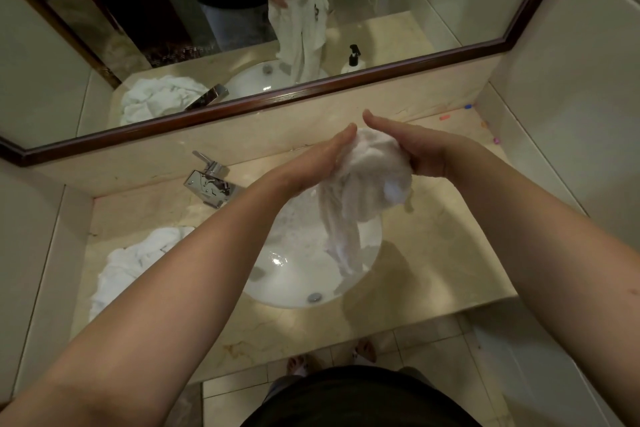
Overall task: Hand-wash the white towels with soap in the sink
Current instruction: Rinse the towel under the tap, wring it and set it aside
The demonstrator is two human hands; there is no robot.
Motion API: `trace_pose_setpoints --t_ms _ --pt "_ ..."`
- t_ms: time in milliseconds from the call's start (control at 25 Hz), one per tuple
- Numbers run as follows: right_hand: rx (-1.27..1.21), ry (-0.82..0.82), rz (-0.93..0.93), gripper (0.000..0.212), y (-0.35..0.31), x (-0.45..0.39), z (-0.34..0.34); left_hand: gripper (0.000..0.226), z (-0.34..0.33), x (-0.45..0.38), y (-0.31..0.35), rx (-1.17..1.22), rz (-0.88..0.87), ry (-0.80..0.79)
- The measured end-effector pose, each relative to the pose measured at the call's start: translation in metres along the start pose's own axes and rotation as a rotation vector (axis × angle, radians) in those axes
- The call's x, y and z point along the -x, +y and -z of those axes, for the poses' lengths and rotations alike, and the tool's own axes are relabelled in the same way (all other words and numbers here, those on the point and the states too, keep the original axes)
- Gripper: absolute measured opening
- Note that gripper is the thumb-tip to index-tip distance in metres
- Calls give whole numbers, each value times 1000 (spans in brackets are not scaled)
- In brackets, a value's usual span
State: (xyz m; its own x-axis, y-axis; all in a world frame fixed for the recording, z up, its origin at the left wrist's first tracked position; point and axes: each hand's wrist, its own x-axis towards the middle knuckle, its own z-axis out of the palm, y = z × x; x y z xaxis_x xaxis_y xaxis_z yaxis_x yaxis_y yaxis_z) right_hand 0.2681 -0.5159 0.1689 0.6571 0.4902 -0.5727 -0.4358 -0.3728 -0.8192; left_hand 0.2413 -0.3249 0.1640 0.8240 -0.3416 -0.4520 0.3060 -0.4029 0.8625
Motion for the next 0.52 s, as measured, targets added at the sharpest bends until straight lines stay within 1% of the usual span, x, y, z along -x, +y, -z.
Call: trace_pose_setpoints --t_ms 40,80,160,200,240,320,400,440,520 --pt "9 -56 -25 81 -1 1 0 43 0 1 2 -30 -18 -14" --pt "30 -86 -41 81 0 0 1 40 -1 1 3 -64 -38 -24" --pt "86 -114 -71 72 -2 1 -1 37 -3 0 2 -117 -74 -3" --pt "117 -119 -73 67 -1 -1 -2 37 -4 -2 -1 -156 -89 47" --pt "143 -111 -60 64 2 -3 -2 37 -5 -3 -3 -202 -98 107" --pt "146 -57 -19 64 10 -9 -6 33 -4 -5 -10 -325 -116 202" --pt "137 4 18 60 14 -15 -12 32 2 -8 -16 -462 -137 222" --pt "148 23 38 53 14 -18 -15 33 4 -9 -17 -494 -123 218" --pt "184 64 89 34 11 -21 -16 41 5 -9 -15 -443 -55 207"
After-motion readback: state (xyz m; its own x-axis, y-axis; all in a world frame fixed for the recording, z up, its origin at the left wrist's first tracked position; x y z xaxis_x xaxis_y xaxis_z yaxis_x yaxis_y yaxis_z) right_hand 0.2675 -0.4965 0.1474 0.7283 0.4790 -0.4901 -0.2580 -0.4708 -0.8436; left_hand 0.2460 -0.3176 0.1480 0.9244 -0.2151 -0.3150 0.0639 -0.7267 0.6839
